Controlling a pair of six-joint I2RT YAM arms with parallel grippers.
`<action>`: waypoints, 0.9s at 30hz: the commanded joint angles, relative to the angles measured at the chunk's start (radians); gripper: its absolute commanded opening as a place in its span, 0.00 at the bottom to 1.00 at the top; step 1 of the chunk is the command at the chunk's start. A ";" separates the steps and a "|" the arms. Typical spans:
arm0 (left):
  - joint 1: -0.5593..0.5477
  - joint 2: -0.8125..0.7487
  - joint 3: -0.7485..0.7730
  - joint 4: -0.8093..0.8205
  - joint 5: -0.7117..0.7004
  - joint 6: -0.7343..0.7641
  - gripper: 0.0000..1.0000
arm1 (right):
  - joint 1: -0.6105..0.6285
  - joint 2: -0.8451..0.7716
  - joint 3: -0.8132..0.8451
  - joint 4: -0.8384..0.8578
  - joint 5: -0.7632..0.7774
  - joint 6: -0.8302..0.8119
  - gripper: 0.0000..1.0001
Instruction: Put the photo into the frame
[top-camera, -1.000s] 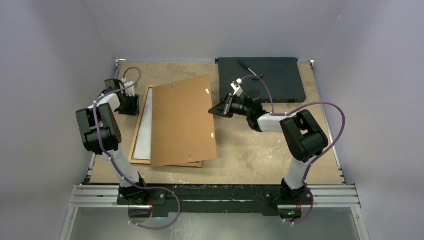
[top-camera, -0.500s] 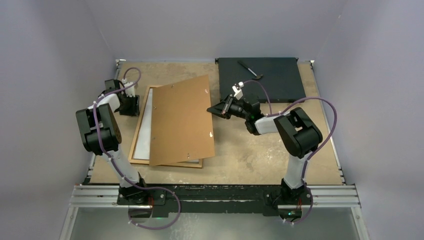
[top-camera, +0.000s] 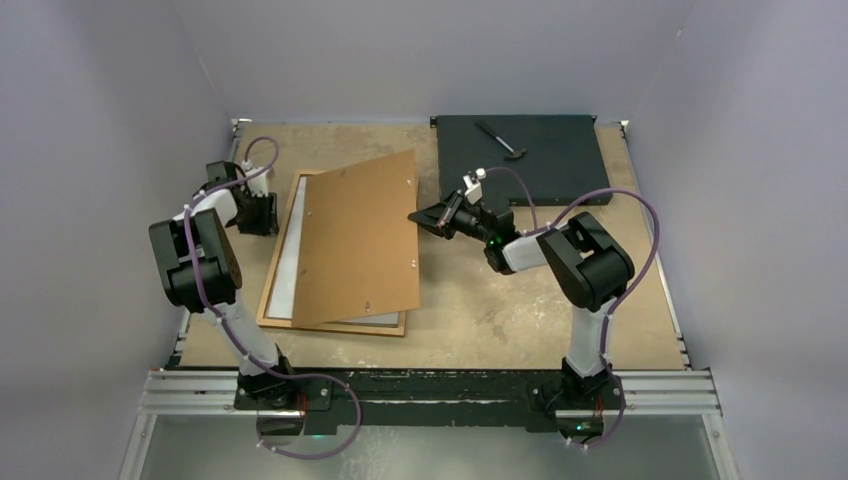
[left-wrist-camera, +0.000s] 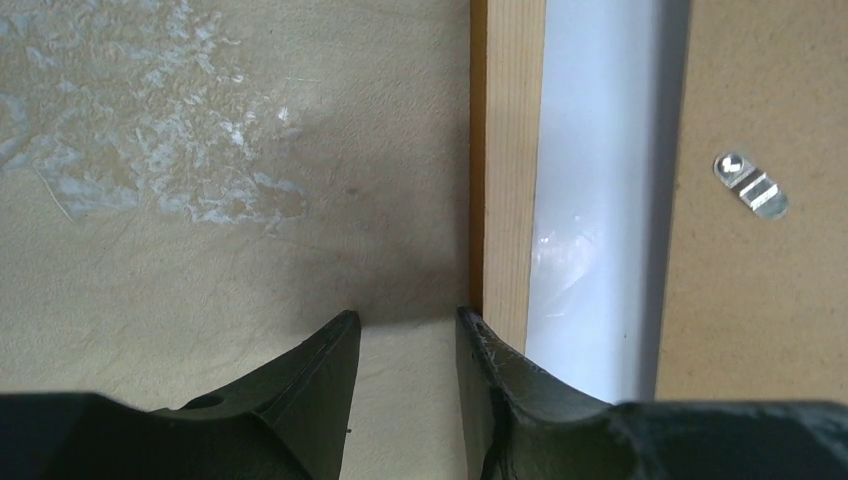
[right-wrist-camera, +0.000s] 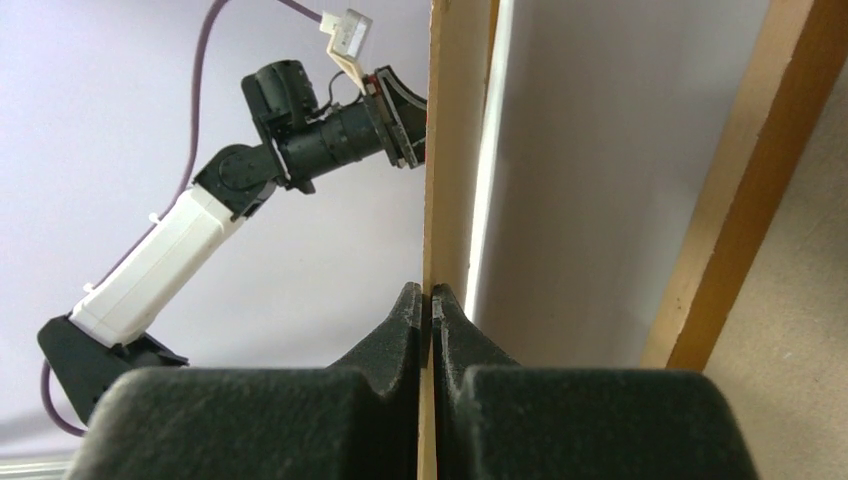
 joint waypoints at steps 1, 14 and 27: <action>0.013 0.010 -0.048 -0.122 0.028 0.003 0.38 | 0.010 -0.016 -0.005 0.203 0.062 0.097 0.00; 0.015 -0.007 -0.082 -0.117 0.030 0.017 0.37 | 0.066 0.009 0.068 0.056 0.093 0.028 0.00; 0.015 -0.009 -0.112 -0.100 0.039 0.016 0.35 | 0.115 0.005 0.108 -0.117 0.150 -0.004 0.00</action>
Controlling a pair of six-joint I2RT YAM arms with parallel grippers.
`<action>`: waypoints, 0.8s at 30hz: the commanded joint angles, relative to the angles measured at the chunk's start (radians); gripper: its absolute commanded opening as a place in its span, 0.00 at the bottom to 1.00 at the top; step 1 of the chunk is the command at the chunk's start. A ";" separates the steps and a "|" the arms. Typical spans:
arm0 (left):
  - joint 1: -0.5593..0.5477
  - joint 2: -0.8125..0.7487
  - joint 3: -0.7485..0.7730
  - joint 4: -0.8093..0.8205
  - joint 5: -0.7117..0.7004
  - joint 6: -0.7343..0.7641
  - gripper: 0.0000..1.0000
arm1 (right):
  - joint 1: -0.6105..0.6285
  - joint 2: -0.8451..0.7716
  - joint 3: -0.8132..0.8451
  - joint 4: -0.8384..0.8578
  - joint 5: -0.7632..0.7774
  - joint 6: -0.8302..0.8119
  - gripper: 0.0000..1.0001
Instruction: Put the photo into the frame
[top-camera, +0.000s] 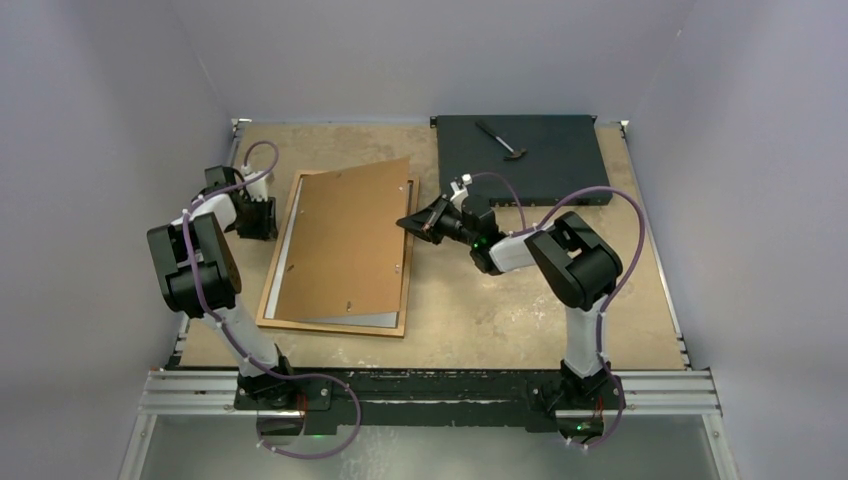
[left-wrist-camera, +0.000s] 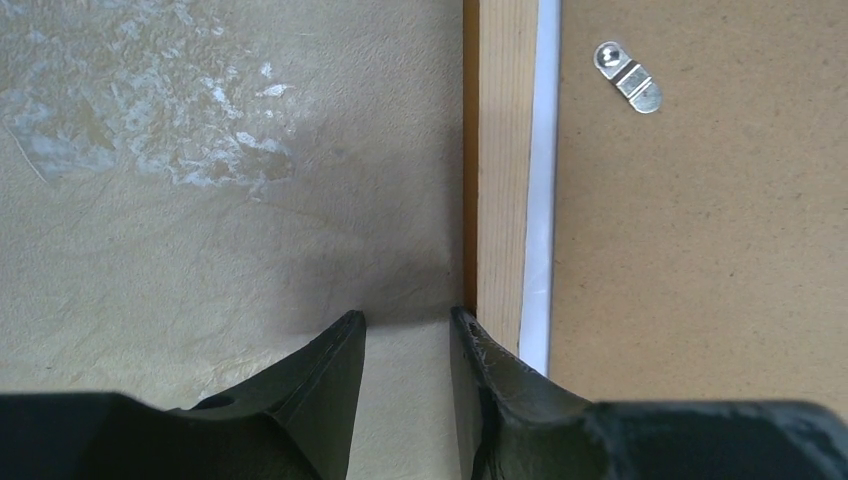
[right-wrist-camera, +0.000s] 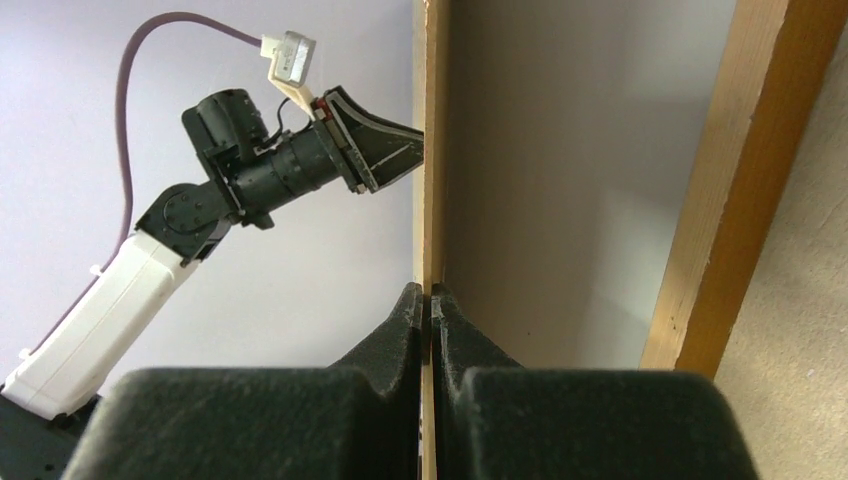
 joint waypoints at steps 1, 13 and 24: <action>0.004 0.030 -0.061 -0.101 0.024 0.008 0.35 | 0.037 -0.044 0.048 -0.034 0.044 -0.018 0.00; 0.004 0.010 -0.086 -0.095 0.025 0.033 0.34 | 0.093 -0.063 0.119 -0.271 0.183 -0.167 0.00; 0.011 -0.006 -0.070 -0.104 0.035 0.036 0.34 | 0.128 -0.064 0.297 -0.673 0.318 -0.467 0.57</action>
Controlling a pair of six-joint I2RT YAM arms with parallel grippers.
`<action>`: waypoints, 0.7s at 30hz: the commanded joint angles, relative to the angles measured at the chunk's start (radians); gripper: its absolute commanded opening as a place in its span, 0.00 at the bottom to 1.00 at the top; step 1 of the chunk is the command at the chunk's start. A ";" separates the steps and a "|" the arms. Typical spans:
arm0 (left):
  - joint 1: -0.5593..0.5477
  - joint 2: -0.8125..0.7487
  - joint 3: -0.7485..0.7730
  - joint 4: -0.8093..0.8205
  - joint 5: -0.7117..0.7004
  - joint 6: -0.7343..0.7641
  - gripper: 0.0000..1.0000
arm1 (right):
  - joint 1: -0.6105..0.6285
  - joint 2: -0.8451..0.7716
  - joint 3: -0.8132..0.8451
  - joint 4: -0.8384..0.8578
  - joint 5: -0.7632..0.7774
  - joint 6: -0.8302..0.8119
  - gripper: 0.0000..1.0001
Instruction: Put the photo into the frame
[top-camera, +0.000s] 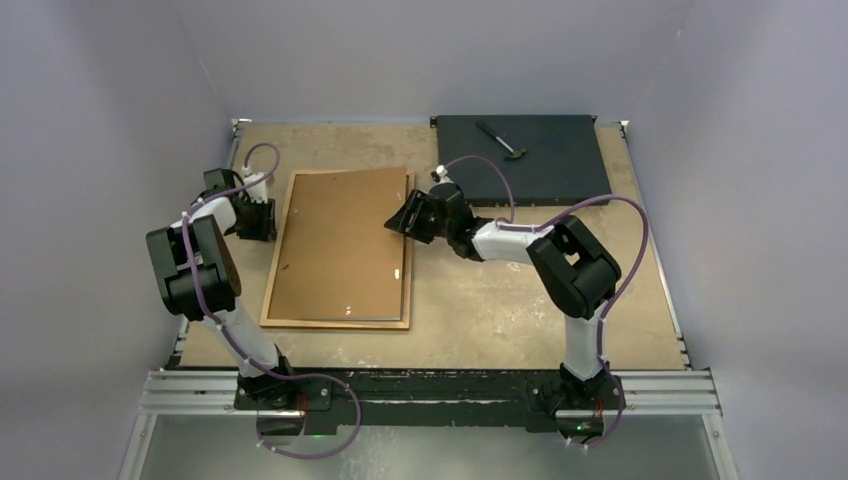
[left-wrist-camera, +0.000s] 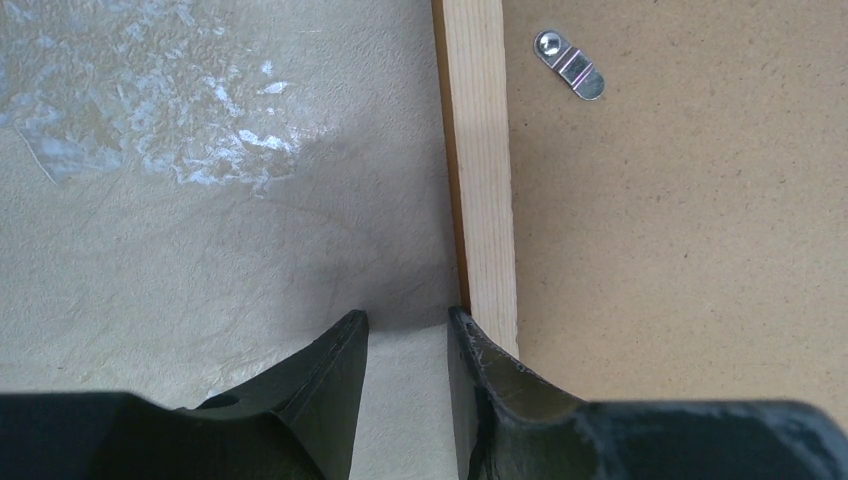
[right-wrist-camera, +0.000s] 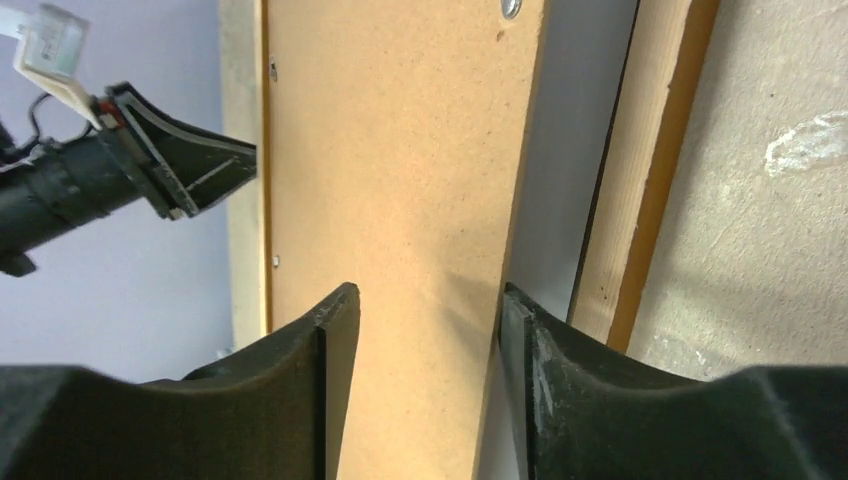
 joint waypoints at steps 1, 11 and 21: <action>0.008 0.014 -0.026 -0.137 0.029 0.003 0.34 | 0.037 -0.018 0.120 -0.192 0.088 -0.162 0.61; 0.058 0.008 0.049 -0.175 0.034 0.007 0.47 | 0.057 -0.024 0.290 -0.545 0.254 -0.367 0.97; 0.068 0.004 0.053 -0.195 0.065 0.013 0.48 | 0.065 -0.058 0.297 -0.545 0.232 -0.437 0.91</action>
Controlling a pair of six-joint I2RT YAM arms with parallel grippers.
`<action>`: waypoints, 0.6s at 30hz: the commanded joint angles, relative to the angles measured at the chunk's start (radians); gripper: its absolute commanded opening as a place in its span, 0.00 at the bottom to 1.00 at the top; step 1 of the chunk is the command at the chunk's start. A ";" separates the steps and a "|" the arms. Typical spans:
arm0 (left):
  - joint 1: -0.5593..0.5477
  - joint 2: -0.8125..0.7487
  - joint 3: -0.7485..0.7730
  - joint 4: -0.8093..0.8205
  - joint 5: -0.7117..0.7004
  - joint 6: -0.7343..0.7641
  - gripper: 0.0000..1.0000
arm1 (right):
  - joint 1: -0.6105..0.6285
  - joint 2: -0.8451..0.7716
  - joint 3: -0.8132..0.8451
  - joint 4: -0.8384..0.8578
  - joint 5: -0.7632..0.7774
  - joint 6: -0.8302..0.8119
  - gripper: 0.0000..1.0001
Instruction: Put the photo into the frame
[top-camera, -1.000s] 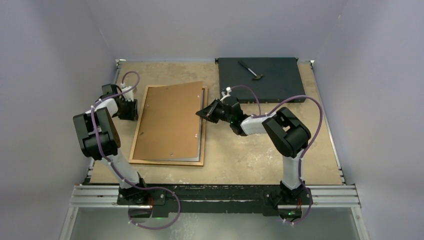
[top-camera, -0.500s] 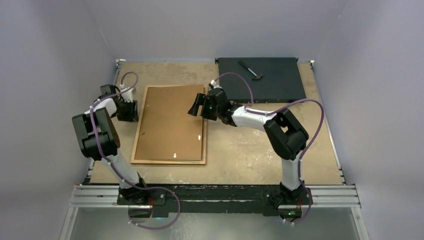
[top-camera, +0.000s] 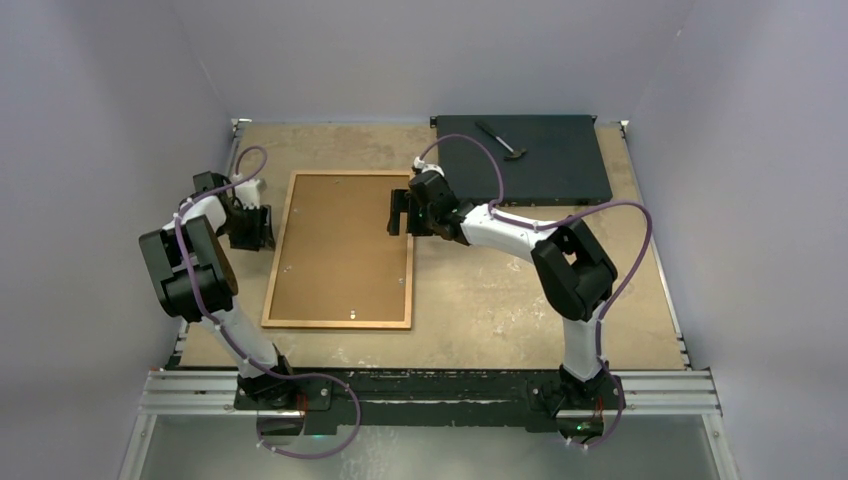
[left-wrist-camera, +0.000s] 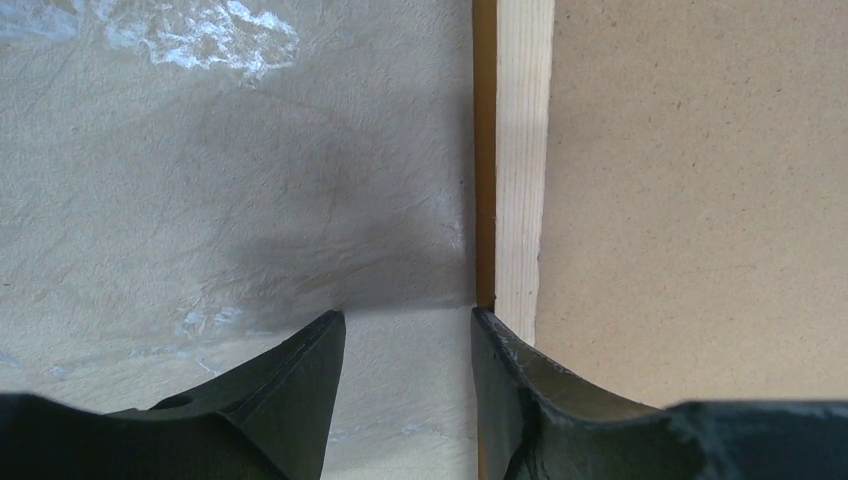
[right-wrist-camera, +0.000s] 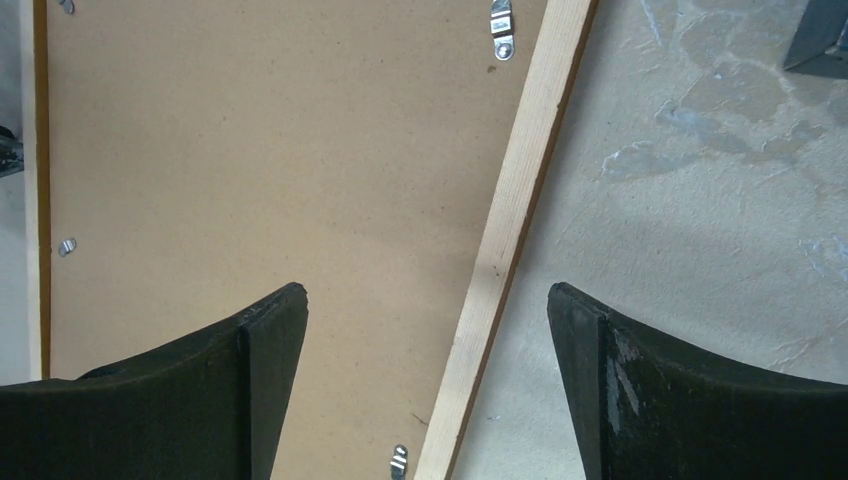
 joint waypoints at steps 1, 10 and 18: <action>0.008 0.007 0.011 -0.047 0.046 0.011 0.48 | 0.010 -0.062 0.018 0.015 -0.019 -0.053 0.90; -0.008 0.047 -0.065 -0.013 0.060 0.024 0.44 | 0.022 -0.059 0.035 0.178 -0.125 -0.075 0.76; -0.058 0.004 -0.123 -0.013 0.086 0.003 0.40 | 0.131 0.133 0.230 0.319 -0.271 -0.117 0.74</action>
